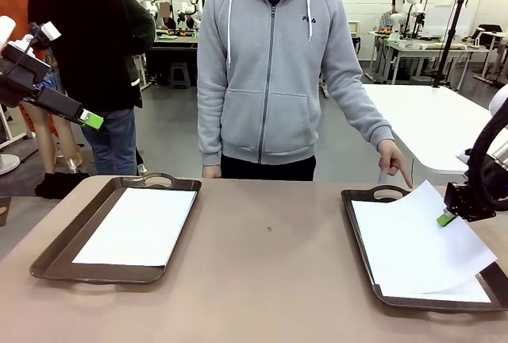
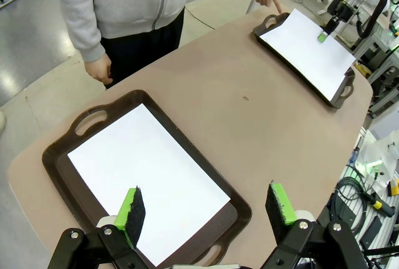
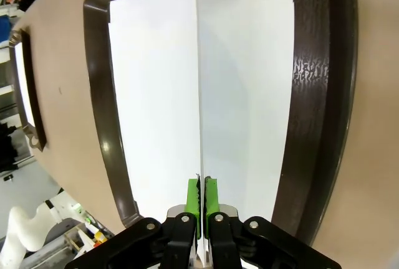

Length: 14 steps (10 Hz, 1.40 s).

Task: Sort the A4 documents.
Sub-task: Place the A4 Paper in the designated Handle tray.

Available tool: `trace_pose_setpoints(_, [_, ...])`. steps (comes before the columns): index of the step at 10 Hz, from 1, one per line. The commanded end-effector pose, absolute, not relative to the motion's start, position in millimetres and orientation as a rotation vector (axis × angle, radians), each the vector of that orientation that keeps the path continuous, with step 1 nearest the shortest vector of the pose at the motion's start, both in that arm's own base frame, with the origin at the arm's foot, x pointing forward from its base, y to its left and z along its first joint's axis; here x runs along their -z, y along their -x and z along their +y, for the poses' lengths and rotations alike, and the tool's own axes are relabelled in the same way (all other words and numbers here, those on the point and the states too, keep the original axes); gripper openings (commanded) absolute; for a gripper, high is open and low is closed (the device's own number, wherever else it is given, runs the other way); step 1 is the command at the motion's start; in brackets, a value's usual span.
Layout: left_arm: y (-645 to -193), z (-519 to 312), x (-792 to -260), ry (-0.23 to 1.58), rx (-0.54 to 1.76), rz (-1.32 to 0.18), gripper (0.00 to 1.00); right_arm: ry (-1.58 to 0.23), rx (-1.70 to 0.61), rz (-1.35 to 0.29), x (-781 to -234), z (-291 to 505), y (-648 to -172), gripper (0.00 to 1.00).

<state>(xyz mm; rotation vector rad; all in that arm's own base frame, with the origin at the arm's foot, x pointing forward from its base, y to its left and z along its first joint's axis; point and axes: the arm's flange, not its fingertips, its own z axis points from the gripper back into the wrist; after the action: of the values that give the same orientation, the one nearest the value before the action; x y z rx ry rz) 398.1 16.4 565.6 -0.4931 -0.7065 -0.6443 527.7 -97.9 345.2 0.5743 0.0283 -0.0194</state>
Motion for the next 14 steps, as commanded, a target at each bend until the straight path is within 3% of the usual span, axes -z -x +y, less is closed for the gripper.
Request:
trace_pose_setpoints(1, [-398,16,-566,0.487,0.645,-0.705,1.0,-0.532,0.039,0.034,-348,-94,-531,0.24])
trace_pose_setpoints(10, [-398,16,-566,0.487,0.645,-0.705,1.0,-0.447,0.111,0.032,-359,-106,-522,1.0])
trace_pose_setpoints(14, [-398,16,-566,0.487,0.645,-0.705,1.0,-0.482,0.129,0.01,-358,-102,-526,1.0])
